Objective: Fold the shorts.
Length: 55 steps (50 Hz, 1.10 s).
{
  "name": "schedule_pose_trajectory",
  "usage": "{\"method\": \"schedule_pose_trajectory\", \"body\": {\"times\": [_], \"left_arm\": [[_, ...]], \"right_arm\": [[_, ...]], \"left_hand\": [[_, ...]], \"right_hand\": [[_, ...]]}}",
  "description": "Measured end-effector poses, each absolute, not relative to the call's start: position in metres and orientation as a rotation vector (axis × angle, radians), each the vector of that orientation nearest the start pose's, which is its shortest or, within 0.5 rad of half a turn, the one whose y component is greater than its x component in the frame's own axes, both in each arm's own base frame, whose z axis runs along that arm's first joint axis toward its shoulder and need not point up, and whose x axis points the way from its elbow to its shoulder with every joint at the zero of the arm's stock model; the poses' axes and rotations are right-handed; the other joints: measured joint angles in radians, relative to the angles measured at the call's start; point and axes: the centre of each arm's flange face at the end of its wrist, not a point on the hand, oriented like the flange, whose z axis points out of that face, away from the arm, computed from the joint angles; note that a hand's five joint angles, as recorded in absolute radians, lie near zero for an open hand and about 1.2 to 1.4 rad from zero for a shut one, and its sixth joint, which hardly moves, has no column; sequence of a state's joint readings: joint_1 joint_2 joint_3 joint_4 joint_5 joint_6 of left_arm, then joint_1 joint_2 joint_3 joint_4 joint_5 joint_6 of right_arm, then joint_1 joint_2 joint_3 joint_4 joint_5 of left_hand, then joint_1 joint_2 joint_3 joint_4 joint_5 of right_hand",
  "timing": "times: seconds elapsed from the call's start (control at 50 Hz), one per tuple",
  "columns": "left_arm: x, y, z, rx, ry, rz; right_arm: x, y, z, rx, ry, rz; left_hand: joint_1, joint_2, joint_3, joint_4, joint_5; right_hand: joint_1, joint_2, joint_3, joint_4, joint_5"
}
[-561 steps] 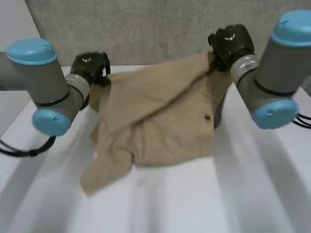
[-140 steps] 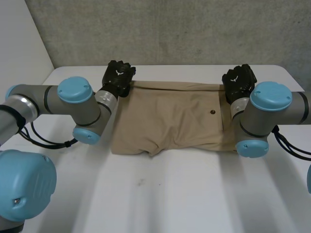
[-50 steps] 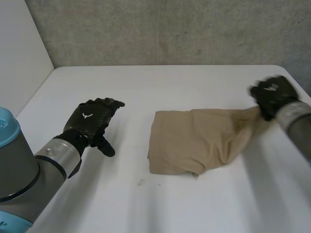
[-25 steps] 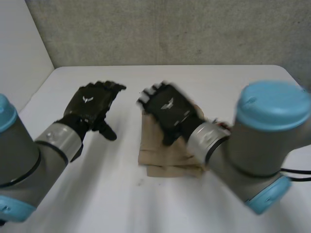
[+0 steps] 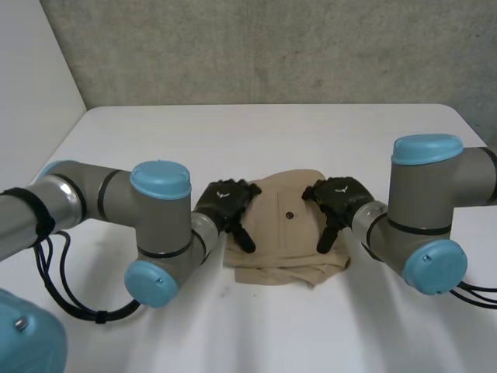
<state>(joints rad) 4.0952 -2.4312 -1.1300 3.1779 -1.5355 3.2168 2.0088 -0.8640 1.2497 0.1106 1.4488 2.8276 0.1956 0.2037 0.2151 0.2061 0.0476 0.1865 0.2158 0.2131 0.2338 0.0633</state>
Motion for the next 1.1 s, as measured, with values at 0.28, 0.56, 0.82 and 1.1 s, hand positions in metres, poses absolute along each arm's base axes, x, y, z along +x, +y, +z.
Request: {"method": "schedule_pose_trajectory", "body": {"times": [0.28, 0.56, 0.82, 1.1], "left_arm": [[-0.359, -0.257, 0.138, 1.05, 2.715, -1.866], [-0.289, -0.245, 0.338, 0.687, 2.302, -2.506], [-0.238, -0.244, 0.359, 0.451, 2.437, -2.396], [-0.241, -0.234, 0.358, 0.5, 2.467, -2.398]], "right_arm": [[0.297, -0.296, 0.169, -1.078, 2.322, -1.564], [0.261, -0.282, 0.338, -0.518, 1.982, -2.133], [0.24, -0.276, 0.339, -0.463, 2.107, -2.126], [0.237, -0.277, 0.335, -0.517, 2.138, -2.133]], "left_hand": [[-0.005, -0.003, 0.0, 0.0, 0.0], [-0.001, -0.001, 0.0, 0.002, -0.002], [-0.001, -0.003, 0.0, 0.0, -0.002], [-0.005, -0.003, 0.0, 0.0, -0.002]], "right_hand": [[-0.034, -0.018, -0.032, 0.0, -0.006], [-0.034, -0.018, -0.032, 0.0, -0.009], [-0.034, -0.018, -0.032, 0.0, -0.009], [-0.034, -0.018, -0.032, 0.0, -0.009]]}}
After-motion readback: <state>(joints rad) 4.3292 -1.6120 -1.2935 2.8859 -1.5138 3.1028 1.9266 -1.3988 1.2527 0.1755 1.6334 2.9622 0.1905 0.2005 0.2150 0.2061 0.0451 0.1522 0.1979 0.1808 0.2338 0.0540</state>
